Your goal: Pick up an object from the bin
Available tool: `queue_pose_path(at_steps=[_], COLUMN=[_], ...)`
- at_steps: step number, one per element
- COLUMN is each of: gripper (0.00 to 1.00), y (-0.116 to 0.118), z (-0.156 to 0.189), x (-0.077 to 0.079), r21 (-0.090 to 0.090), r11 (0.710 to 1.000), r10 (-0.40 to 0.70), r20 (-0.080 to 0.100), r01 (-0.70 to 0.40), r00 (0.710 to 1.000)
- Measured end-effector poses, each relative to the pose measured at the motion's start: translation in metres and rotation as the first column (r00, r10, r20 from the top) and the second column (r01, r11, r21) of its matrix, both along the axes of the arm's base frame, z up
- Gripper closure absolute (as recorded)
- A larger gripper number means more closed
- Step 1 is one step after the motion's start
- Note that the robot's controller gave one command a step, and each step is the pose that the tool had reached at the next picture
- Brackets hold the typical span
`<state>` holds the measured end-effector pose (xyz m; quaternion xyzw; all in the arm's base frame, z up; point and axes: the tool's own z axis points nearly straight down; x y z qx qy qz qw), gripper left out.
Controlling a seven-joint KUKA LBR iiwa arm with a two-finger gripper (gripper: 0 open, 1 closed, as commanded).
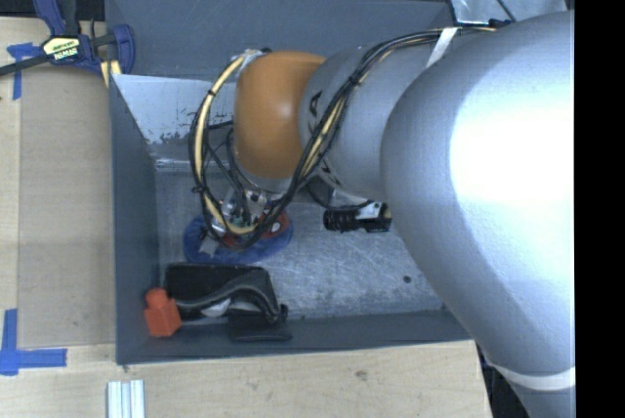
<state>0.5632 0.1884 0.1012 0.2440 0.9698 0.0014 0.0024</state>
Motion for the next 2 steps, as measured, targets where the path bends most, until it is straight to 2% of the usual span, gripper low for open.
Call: queue_pose_path(at_steps=[1,2], gripper=[0.0,1.0], y=[-0.0068,-0.0083], z=[-0.0312,-0.0287], x=[0.0072,0.0101], r21=[0.001,0.0], r11=[0.999,0.999], r10=[-0.048,-0.049], r20=[-0.009,0.002], r01=[0.048,0.049], r00=[0.999,0.999])
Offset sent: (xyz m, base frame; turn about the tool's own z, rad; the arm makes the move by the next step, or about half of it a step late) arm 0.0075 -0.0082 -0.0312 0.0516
